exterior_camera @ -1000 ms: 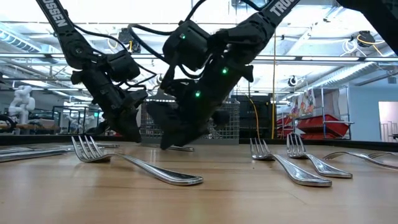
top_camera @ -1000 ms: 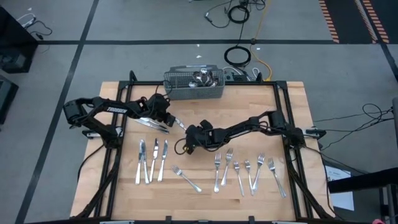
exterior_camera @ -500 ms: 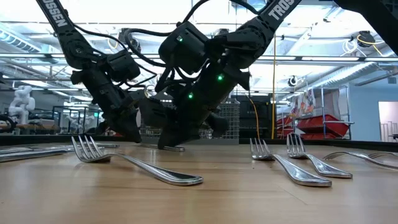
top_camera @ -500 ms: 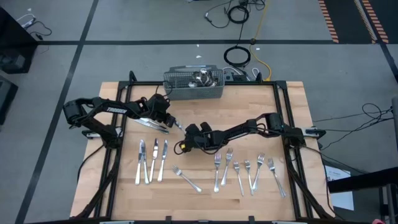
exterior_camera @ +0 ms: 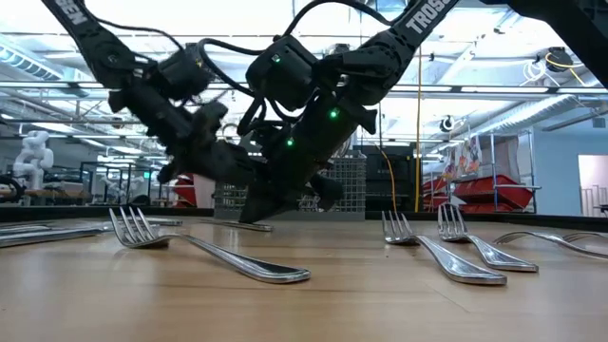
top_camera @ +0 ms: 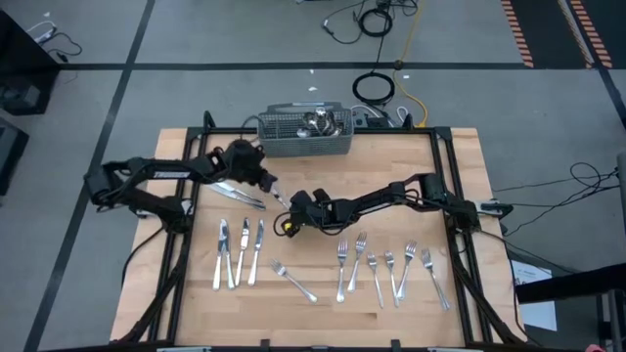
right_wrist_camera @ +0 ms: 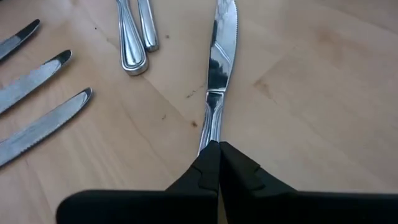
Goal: Sort silverware
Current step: Put the silver knife into the gray utensil holder
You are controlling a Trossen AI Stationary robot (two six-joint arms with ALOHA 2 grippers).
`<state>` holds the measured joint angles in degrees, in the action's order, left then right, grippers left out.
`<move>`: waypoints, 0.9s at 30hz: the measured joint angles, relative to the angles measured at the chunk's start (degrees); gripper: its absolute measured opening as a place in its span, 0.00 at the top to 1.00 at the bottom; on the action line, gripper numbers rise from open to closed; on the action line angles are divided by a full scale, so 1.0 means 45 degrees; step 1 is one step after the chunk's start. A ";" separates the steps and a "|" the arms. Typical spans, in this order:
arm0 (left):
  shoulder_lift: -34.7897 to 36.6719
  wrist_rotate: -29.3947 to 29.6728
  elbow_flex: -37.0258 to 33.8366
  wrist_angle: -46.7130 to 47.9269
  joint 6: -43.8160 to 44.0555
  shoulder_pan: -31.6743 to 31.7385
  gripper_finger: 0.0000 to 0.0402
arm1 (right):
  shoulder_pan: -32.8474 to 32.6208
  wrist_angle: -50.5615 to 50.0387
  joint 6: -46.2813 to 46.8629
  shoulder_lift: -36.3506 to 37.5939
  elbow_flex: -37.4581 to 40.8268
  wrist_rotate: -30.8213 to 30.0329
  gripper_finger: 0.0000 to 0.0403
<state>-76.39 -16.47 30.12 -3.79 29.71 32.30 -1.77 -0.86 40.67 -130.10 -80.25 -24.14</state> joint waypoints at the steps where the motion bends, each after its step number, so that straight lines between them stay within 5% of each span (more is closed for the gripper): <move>1: 0.0249 0.0030 0.0131 -0.0008 -0.0005 0.0136 0.97 | 0.0036 -0.0006 -0.0120 0.0071 0.0001 -0.0008 0.99; 18: 0.3447 0.0155 0.1164 0.0127 -0.0197 0.1680 0.97 | 0.0858 -0.0528 -0.2692 0.2632 0.0063 -0.1860 1.00; 27: 0.3568 0.0662 0.1164 0.1198 -0.0455 0.2073 0.97 | 0.2062 -0.0891 -0.2131 0.2614 0.0039 0.1451 0.90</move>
<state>-60.34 -13.49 35.35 1.60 27.67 41.63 7.51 -4.87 31.08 -118.34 -80.07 -17.61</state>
